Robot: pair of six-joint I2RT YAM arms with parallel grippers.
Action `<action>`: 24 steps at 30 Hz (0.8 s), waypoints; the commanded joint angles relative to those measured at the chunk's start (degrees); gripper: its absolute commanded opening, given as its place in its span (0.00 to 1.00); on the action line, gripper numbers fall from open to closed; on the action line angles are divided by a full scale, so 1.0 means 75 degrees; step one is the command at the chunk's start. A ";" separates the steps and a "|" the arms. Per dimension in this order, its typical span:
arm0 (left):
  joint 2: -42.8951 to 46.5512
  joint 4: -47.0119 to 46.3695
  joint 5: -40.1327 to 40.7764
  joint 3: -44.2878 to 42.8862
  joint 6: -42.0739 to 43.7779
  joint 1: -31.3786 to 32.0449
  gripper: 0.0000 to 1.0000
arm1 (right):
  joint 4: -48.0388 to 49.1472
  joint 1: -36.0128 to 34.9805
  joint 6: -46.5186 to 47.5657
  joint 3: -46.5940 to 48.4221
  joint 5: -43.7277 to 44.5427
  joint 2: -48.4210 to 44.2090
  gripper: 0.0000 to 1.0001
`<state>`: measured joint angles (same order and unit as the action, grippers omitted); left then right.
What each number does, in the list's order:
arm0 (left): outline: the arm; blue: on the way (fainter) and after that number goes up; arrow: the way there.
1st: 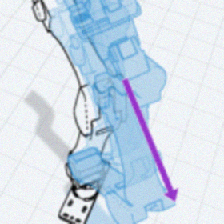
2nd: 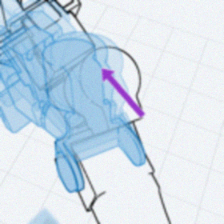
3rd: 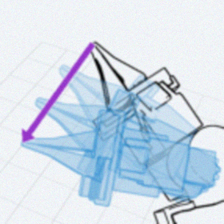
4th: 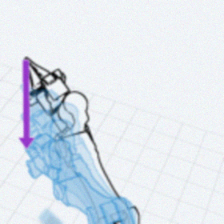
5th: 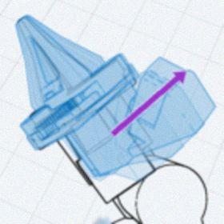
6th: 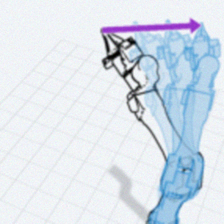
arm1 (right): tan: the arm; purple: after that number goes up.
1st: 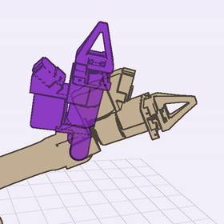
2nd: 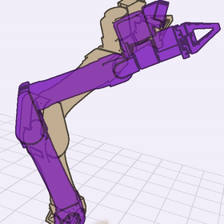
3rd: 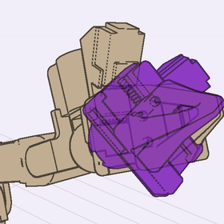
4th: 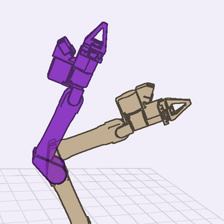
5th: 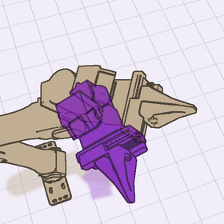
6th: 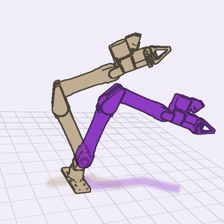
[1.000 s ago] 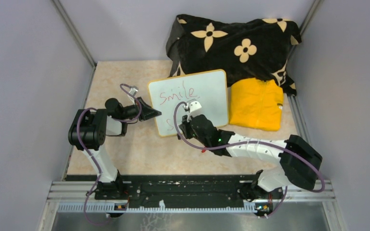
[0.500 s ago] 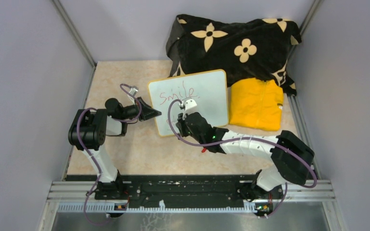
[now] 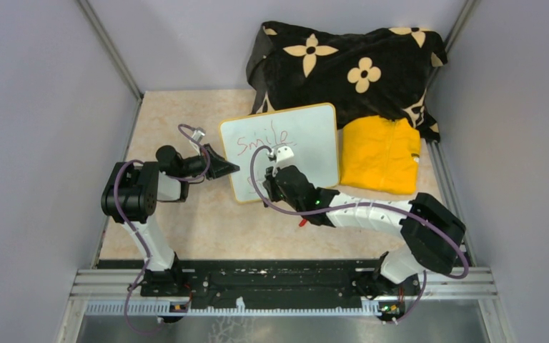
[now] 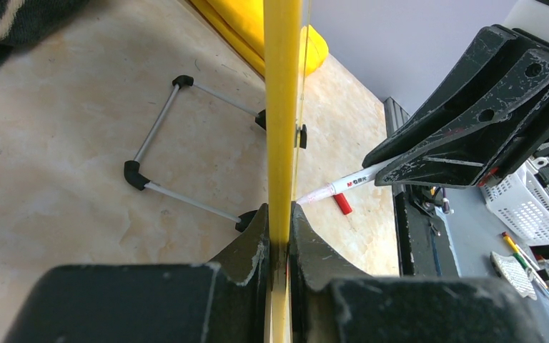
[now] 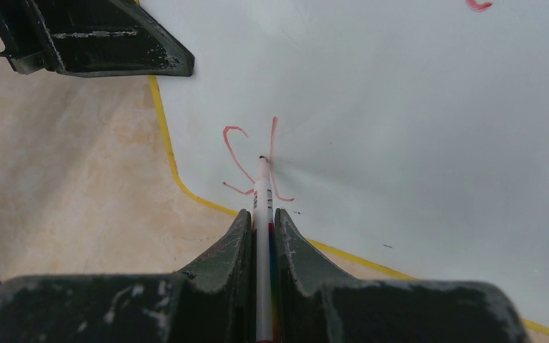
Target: Write a sentence on the whiteboard
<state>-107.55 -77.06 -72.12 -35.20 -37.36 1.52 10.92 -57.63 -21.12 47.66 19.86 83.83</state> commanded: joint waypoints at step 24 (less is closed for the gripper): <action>-0.0078 0.0541 0.0194 -0.0015 0.0526 0.0080 0.00 | 0.0079 0.0289 0.0039 -0.0655 0.0472 -0.1445 0.00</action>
<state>-107.53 -76.93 -72.23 -35.24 -37.26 1.52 10.48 -55.96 -21.19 42.65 21.34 73.63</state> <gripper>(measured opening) 0.135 0.115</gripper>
